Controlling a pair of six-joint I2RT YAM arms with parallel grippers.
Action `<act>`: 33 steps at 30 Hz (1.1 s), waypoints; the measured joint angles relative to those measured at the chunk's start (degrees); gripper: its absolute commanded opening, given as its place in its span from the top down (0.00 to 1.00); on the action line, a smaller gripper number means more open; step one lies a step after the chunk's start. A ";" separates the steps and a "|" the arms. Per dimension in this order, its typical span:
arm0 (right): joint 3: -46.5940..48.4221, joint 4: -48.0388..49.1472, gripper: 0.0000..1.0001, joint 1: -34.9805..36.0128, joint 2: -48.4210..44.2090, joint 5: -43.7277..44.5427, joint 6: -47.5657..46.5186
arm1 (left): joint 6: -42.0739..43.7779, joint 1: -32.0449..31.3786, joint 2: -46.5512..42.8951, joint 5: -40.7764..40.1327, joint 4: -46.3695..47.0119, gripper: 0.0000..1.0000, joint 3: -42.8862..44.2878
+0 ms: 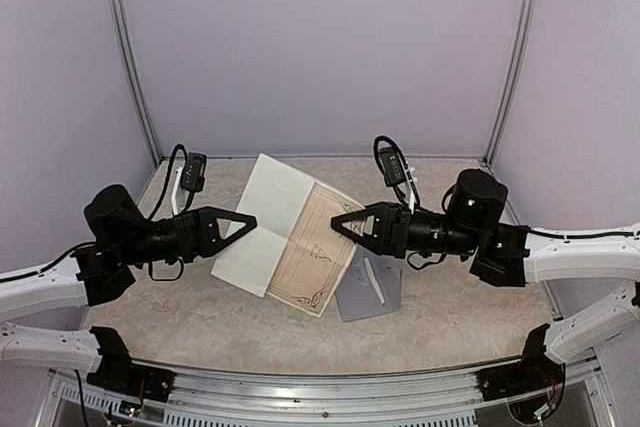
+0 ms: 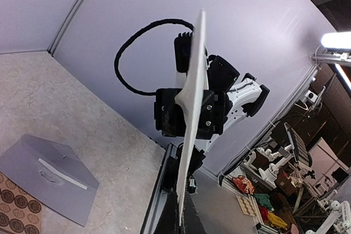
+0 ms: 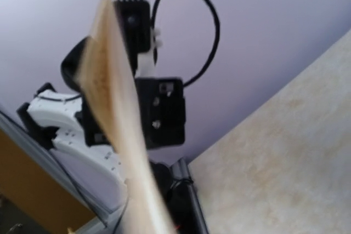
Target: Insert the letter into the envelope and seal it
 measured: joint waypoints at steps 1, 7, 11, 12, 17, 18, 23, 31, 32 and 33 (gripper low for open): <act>-0.04 0.35 1.00 0.00 0.00 0.59 0.37 | 0.02 0.00 0.00 -0.09 0.00 1.00 -0.04; 0.31 -3.04 1.00 0.00 -0.13 3.85 -0.33 | 1.81 -0.02 0.00 -0.72 -3.17 0.71 -0.07; 3.34 -11.41 1.00 0.00 -0.13 4.94 -3.30 | 4.31 -0.04 0.00 -0.98 -9.90 0.69 0.98; 4.59 -13.88 1.00 0.00 -0.13 4.98 -4.24 | 5.07 -0.04 0.00 -1.07 -11.72 0.69 1.60; 9.35 -22.29 1.00 0.00 -0.11 4.20 -7.80 | 7.93 -0.07 0.61 -1.05 -17.11 0.70 4.70; 9.81 -23.26 1.00 0.00 -0.11 3.93 -8.17 | 8.37 -0.07 0.94 -1.03 -17.55 0.73 5.05; 10.99 -26.53 1.00 0.00 0.28 3.23 -9.16 | 9.66 -0.15 2.49 -0.96 -19.93 0.91 5.49; 12.07 -29.16 0.46 -0.61 0.63 2.69 -9.27 | 11.15 -1.18 2.82 -1.40 -22.03 1.00 5.49; 12.09 -29.35 0.41 -0.83 0.52 2.82 -9.11 | 11.15 -1.31 2.78 -1.66 -22.05 1.00 5.46; 12.07 -29.55 0.37 -1.16 0.33 3.04 -9.18 | 11.06 -1.36 2.62 -1.84 -21.92 1.00 5.38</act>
